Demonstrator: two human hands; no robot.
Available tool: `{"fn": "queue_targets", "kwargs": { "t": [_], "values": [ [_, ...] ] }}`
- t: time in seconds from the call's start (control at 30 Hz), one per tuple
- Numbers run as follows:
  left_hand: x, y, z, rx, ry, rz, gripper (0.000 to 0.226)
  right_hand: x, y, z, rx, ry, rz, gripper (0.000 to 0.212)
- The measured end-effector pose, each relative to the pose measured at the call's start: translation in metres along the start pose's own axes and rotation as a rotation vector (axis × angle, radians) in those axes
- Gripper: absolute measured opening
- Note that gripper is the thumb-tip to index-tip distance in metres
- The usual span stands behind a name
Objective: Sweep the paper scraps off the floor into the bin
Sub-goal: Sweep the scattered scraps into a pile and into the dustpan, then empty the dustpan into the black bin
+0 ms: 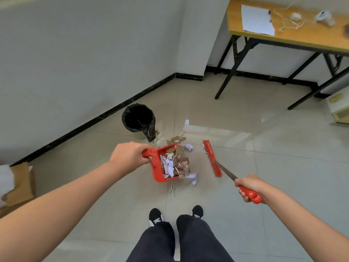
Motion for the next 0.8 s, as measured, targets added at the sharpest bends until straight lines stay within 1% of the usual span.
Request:
{"fn": "queue_targets", "kwargs": {
  "t": [0.1,0.2,0.27,0.33,0.4,0.5,0.63,0.8],
  "values": [
    [0.019,-0.01,-0.013,0.02,-0.047,-0.054,0.023,0.014,0.003,-0.001,0.016,-0.031,-0.025,0.01],
    [0.04,-0.022,-0.023,0.084,-0.094,-0.11,0.019,0.028,0.008,-0.008,0.013,-0.018,-0.014,0.004],
    [0.054,-0.032,-0.029,0.123,-0.138,-0.148,0.018,0.036,0.014,-0.015,0.005,-0.005,0.014,0.007],
    [0.071,-0.041,-0.034,0.156,-0.187,-0.185,0.017,0.042,0.018,-0.022,0.002,0.007,0.051,0.003],
    [0.091,-0.054,-0.035,0.185,-0.241,-0.232,0.016,0.047,0.022,-0.027,0.002,-0.005,0.077,0.008],
    [0.115,-0.079,-0.027,0.244,-0.309,-0.306,0.014,0.05,0.029,-0.03,-0.003,-0.045,0.128,0.01],
    [0.132,-0.105,-0.002,0.34,-0.553,-0.405,0.014,0.045,0.038,-0.028,-0.008,-0.129,0.184,0.009],
    [0.142,-0.128,0.026,0.463,-0.751,-0.579,0.01,0.025,0.041,-0.007,0.002,-0.217,0.219,0.01]
  ]
}}
Point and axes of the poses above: each hand's wrist, its own y-axis towards the middle knuckle, its own x-axis out of the back of the hand, z = x × y, the point moved 8 cm from there along y, towards the middle knuckle, and after that the axes turned 10 degrees about -y, right-handed, at the moved point
